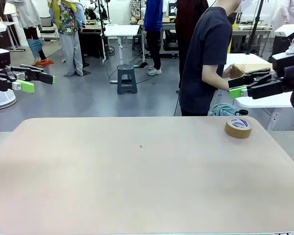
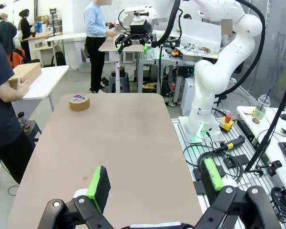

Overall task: Wrap the clocks to prevent damage.
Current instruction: After the human seals the box with tape, release both hands from the side flaps of the Package Box.

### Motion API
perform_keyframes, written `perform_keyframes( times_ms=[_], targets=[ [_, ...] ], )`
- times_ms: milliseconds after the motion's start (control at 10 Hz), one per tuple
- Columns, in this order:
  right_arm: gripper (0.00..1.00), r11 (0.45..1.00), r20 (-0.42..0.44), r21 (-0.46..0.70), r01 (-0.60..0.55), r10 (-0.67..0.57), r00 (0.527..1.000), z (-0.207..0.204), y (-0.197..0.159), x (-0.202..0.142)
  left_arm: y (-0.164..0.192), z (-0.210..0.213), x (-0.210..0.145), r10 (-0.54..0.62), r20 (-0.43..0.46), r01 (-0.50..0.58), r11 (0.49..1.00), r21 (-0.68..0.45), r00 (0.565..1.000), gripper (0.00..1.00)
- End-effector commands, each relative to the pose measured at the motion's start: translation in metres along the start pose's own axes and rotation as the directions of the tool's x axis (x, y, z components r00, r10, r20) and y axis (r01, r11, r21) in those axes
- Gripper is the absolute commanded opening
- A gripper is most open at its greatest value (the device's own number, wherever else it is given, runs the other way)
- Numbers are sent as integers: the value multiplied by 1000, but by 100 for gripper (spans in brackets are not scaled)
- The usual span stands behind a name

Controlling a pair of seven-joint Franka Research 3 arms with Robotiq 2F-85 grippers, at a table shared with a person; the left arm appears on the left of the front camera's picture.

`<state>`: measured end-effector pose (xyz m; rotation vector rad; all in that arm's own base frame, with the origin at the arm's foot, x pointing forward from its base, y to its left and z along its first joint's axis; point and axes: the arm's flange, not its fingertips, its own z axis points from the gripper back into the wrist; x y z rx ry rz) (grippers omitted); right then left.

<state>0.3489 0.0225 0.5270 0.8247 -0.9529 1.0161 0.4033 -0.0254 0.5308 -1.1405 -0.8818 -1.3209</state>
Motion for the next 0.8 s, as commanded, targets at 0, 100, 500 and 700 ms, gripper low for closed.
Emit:
perform_keyframes(
  times_ms=[0, 100, 500, 700],
  targets=[
    [100, 1000, 15, 6, -16, 16, 1000, -1, -2, 1, 0, 2, 2, -7, 14, 7, 1000, -4, 1000, 100],
    [100, 1000, 15, 6, -16, 16, 1000, -1, -2, 1, 0, 2, 2, -7, 14, 7, 1000, -4, 1000, 100],
    [100, 1000, 15, 6, -16, 16, 1000, -1, -2, 1, 0, 2, 2, -7, 14, 7, 1000, -4, 1000, 100],
    [100, 1000, 15, 6, -16, 16, 1000, -1, -2, 1, 0, 2, 2, -7, 14, 7, 1000, -4, 1000, 100]
  ],
)
